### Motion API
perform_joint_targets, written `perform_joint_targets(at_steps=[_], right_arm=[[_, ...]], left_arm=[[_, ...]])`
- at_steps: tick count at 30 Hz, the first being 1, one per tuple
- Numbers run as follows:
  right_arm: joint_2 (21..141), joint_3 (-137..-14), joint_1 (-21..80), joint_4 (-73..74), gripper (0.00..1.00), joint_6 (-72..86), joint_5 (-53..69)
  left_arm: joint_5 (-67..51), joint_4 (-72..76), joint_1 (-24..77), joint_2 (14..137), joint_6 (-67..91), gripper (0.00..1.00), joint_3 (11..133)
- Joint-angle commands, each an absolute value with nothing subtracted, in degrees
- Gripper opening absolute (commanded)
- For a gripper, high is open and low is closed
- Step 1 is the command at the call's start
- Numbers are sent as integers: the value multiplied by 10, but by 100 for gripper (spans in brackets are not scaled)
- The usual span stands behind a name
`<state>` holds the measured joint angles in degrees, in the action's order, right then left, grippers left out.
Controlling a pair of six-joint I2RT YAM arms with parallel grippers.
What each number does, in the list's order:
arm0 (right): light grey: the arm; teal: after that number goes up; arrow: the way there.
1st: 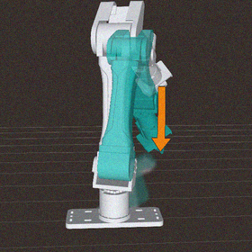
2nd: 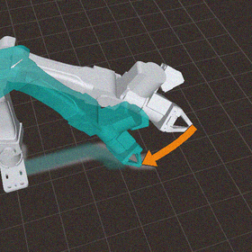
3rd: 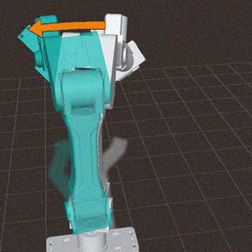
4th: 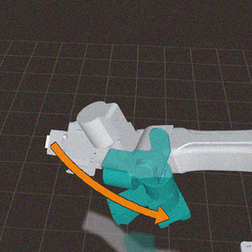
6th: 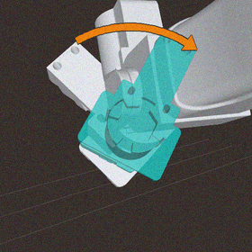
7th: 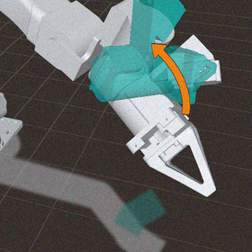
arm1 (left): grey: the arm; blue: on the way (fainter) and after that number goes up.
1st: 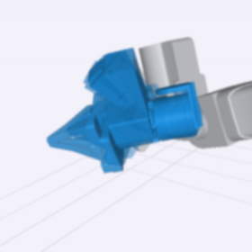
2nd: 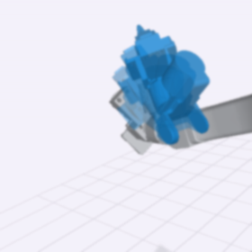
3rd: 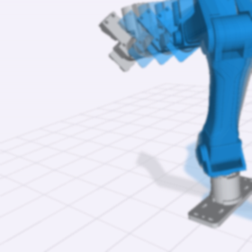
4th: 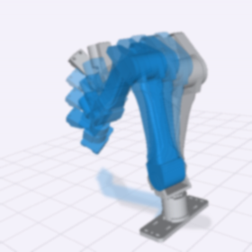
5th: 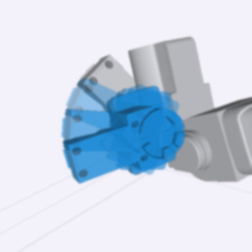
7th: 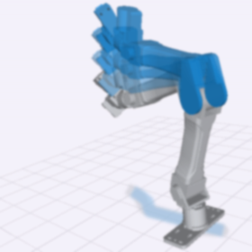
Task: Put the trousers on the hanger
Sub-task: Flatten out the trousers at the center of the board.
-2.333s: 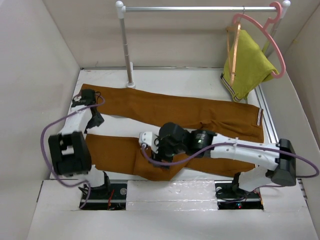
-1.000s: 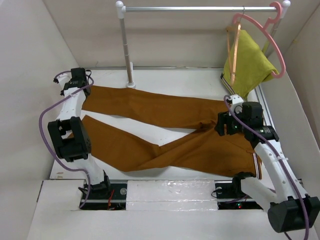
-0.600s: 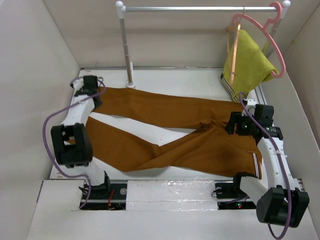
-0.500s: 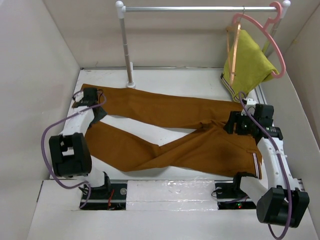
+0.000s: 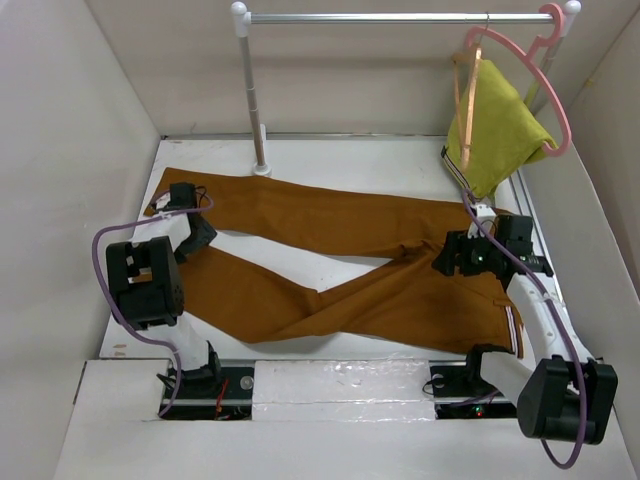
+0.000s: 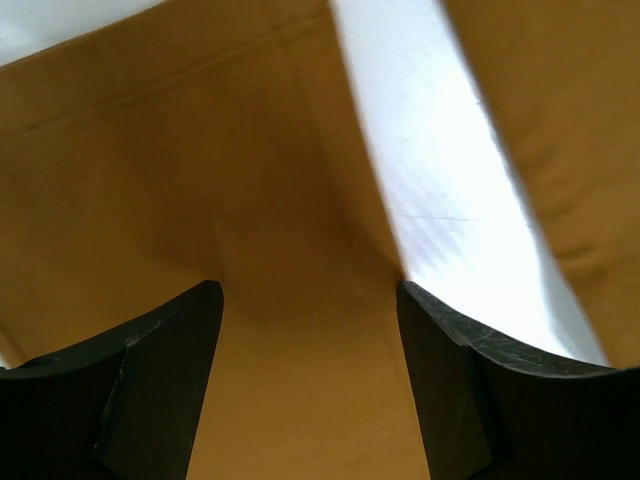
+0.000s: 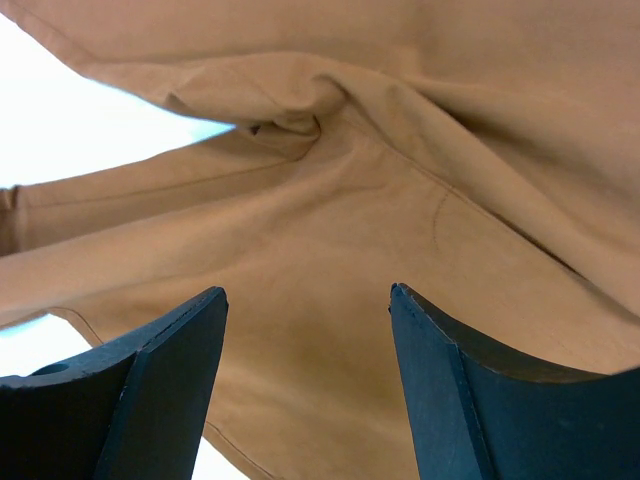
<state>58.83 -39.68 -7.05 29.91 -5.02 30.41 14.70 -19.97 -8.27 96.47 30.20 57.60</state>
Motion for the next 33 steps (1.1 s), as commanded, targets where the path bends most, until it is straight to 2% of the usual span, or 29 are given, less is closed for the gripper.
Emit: perform_joint_targets(at_steps=[1,5,7,8,10,11,14,19,24,28,33], right_arm=[[570,-389,-67,269,72,-68,312],[567,-384,-67,265,72,-55,308],[571,-390,-67,261,71,-51,299],[573,-394,-67,261,71,-48,298],[577,-403,-79,258,71,-40,303],[579,-415,-79,258,72,-39,305],[583,-442,-100,265,72,-38,293],[591,-474,-173,279,73,-29,266],[679,-489,-277,250,73,-8,253],[748,-511,-323,195,76,32,174],[852,-537,-356,190,78,29,143]], left_arm=[[140,-164,-76,943,297,67,574],[142,-143,-76,953,297,67,574],[153,-152,-76,979,298,63,583],[160,-163,-76,989,301,54,586],[170,-168,-76,1014,303,44,592],[167,-169,-85,1022,301,27,592],[170,-187,-103,1040,301,0,608],[233,-205,-129,1024,295,0,634],[245,-230,-147,989,353,0,668],[221,-222,-147,973,383,0,679],[226,-229,-147,997,380,0,705]])
